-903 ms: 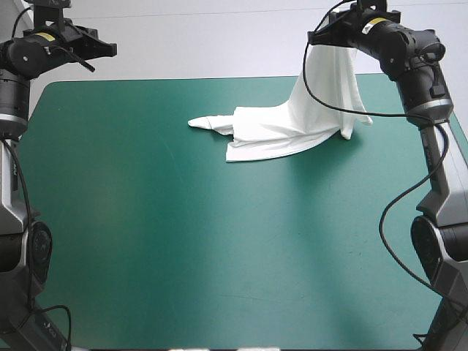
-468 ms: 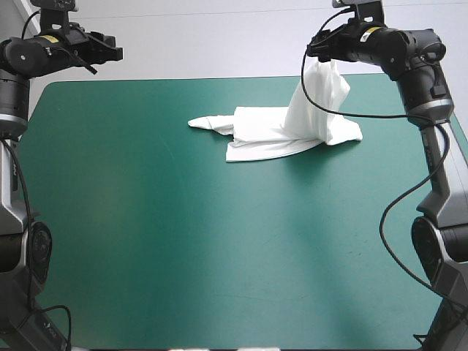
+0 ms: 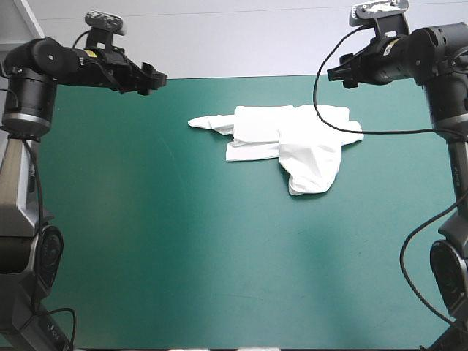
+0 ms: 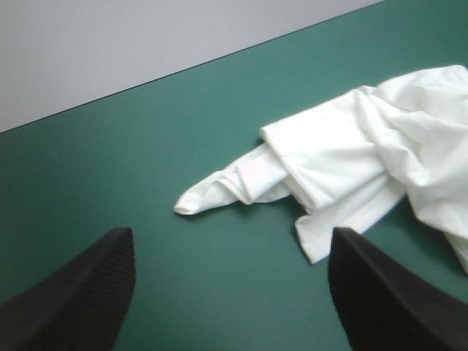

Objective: Fold the cloth

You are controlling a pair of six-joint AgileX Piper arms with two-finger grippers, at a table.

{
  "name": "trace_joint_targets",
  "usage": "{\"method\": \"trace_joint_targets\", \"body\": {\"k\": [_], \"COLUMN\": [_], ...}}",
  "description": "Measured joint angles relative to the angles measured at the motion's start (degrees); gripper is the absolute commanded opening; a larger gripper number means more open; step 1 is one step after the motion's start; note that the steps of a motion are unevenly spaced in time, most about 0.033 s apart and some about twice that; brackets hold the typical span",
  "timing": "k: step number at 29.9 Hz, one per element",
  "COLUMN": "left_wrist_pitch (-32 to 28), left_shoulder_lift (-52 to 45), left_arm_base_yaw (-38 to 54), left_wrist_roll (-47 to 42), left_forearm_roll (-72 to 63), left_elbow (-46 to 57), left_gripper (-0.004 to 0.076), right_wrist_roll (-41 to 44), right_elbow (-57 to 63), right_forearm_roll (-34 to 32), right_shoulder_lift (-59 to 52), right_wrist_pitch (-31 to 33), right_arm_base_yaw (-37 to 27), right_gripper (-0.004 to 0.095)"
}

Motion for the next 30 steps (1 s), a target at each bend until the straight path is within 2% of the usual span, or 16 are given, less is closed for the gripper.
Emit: {"method": "trace_joint_targets", "body": {"k": [8,16,23,30], "left_wrist_pitch": [-3.4,-6.9,-9.2,-12.0], "left_shoulder_lift": [2.4,15.0,24.2,26.3], "left_arm_base_yaw": [-13.3,-16.7,-16.7,-16.7], "left_wrist_roll": [-1.5,-2.8,-2.9,-1.8], "left_forearm_roll": [9.2,10.3,10.4,8.2], "left_elbow": [4.8,5.4,5.5,5.7], "left_gripper": [0.0540,0.0540,0.0491,0.0486], "right_wrist_roll": [0.9,1.3,1.3,0.9], "right_elbow": [16.3,34.9,40.4,41.3], "right_forearm_roll": [-3.2,-0.4,6.1,9.3], "right_shoulder_lift": [-9.0,-18.8,-21.8,-21.9], "right_wrist_pitch": [0.6,0.6,0.6,0.2], "right_arm_base_yaw": [0.0,0.0,0.0,0.0], "right_gripper": [0.0632,0.0631,0.0630,0.0630]}}
